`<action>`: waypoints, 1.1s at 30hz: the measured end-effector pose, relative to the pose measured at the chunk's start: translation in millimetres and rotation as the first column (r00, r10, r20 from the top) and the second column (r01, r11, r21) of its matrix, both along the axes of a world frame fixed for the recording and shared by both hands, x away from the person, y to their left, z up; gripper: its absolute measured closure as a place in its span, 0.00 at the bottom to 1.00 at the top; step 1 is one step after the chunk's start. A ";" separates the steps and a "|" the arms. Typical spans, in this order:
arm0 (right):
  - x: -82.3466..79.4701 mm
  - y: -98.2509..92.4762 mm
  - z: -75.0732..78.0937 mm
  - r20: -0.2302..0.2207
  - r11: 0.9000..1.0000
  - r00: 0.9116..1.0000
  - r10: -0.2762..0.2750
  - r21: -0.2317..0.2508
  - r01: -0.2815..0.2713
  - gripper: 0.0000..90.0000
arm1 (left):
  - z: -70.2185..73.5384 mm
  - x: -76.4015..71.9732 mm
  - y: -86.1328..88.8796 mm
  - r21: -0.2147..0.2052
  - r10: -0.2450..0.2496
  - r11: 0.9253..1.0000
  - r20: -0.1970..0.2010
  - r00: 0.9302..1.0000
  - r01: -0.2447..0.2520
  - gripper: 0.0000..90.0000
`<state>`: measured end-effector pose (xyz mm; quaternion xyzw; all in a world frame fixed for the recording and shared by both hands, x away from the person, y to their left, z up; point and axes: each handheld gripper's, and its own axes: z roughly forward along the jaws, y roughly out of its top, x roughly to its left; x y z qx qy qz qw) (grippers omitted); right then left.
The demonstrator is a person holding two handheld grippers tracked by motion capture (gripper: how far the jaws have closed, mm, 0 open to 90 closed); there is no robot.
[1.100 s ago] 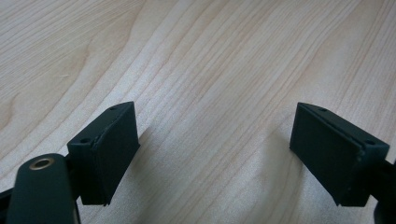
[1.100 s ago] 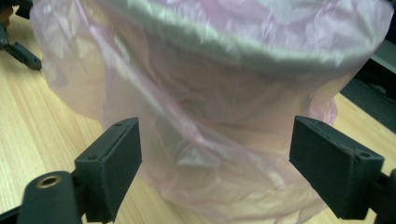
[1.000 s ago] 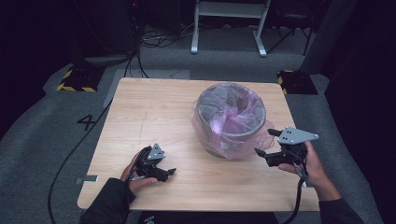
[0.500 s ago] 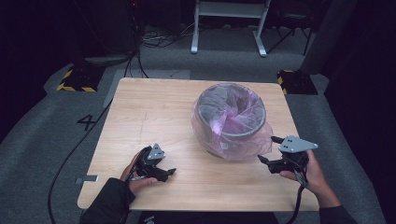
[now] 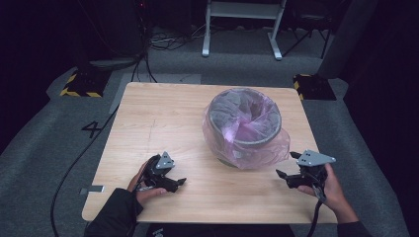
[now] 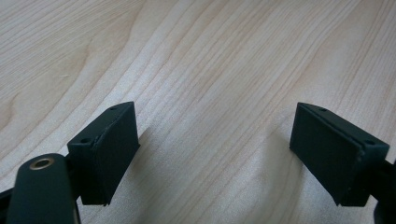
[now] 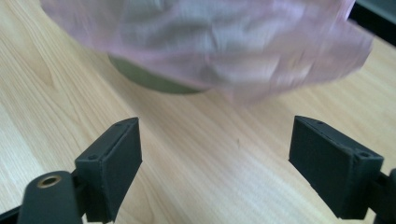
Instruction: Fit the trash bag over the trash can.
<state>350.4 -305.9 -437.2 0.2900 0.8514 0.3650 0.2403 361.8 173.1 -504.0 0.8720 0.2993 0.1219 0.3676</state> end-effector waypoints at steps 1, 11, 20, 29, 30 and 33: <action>0.2 -1.2 -2.9 -0.008 1.000 1.000 0.000 0.001 0.000 0.19 | 0.0 0.0 0.0 0.000 0.000 1.000 0.000 1.000 0.000 0.17; 2.3 -15.9 -30.3 -0.070 0.999 0.997 -0.038 -0.025 0.036 0.19 | 0.0 0.0 0.0 0.000 0.000 1.000 0.000 1.000 0.000 0.17; 0.0 -33.0 -52.5 -0.134 0.997 0.988 -0.077 -0.020 0.075 0.18 | 0.0 0.1 0.0 0.000 0.000 1.000 -0.001 1.000 0.000 0.17; -8.0 -56.0 -66.2 -0.181 0.984 0.975 -0.131 0.092 0.150 0.17 | -0.1 0.0 -0.1 -0.001 0.000 1.000 0.000 1.000 0.000 0.17; -9.4 -58.9 -66.4 -0.180 0.984 0.974 -0.137 0.092 0.155 0.17 | -0.1 0.0 -0.1 0.000 0.000 1.000 0.000 1.000 0.000 0.17; -11.7 -63.3 -66.3 -0.182 0.982 0.972 -0.148 0.092 0.167 0.17 | -0.1 0.0 -0.1 0.000 0.000 1.000 0.000 1.000 0.000 0.17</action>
